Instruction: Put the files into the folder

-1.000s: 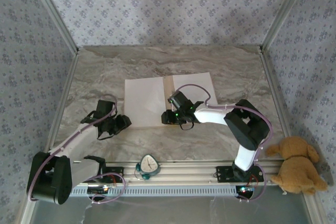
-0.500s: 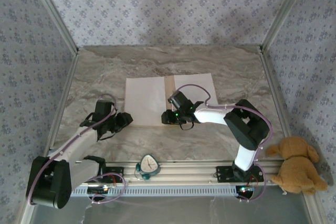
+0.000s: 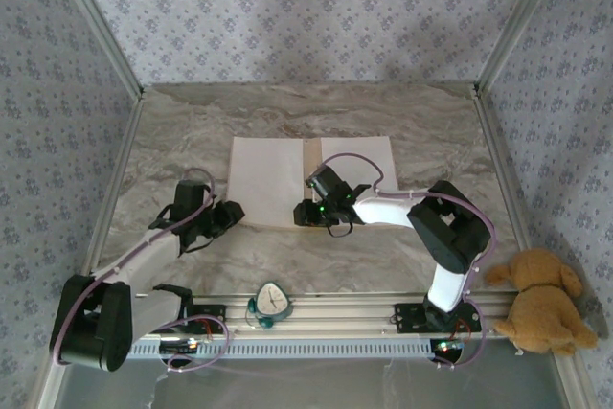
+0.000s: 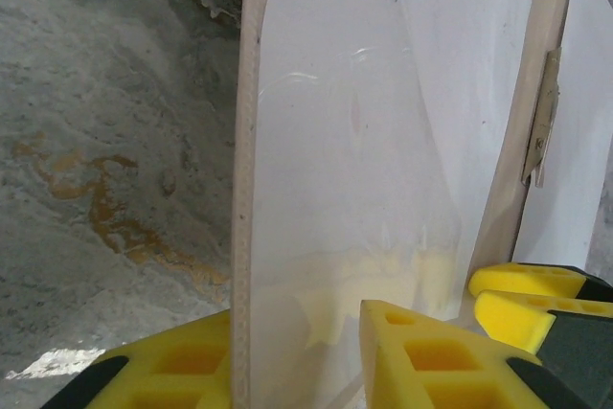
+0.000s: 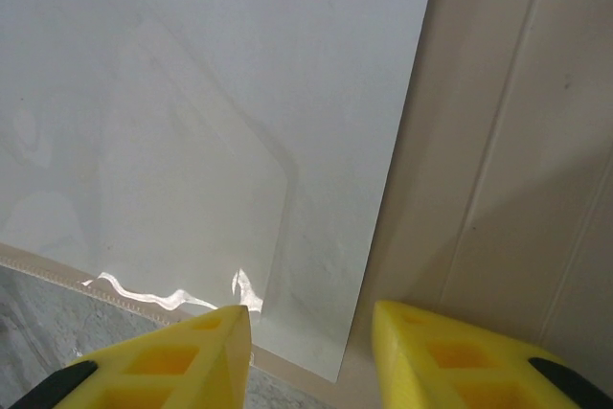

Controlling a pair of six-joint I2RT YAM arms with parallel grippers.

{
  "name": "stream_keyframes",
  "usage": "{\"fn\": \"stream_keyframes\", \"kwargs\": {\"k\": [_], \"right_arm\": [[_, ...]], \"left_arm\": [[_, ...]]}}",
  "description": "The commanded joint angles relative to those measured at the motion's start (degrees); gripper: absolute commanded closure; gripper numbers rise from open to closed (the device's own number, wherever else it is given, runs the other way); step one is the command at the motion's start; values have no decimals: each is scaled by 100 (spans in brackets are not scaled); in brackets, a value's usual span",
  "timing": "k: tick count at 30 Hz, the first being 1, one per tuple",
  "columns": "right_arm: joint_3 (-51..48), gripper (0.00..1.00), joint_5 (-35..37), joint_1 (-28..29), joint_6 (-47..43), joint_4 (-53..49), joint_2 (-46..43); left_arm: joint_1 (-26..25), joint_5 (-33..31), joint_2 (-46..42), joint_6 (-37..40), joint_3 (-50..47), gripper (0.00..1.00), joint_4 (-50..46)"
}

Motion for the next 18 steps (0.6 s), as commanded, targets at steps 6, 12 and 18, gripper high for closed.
{"fn": "stream_keyframes", "kwargs": {"k": [6,12,18], "right_arm": [[436,61,-236,-83,15,-415,6],[867,47,-445,-292,-29,-890,-479],[1198,28,-713,-588,-230,-1565,-1165]], "left_arm": [[-1,69,-84,181,102,77,-8],[-1,-382,-706,638,603,85,-1181],[-59,-759,-1094,988,1457,89,-2413]]}}
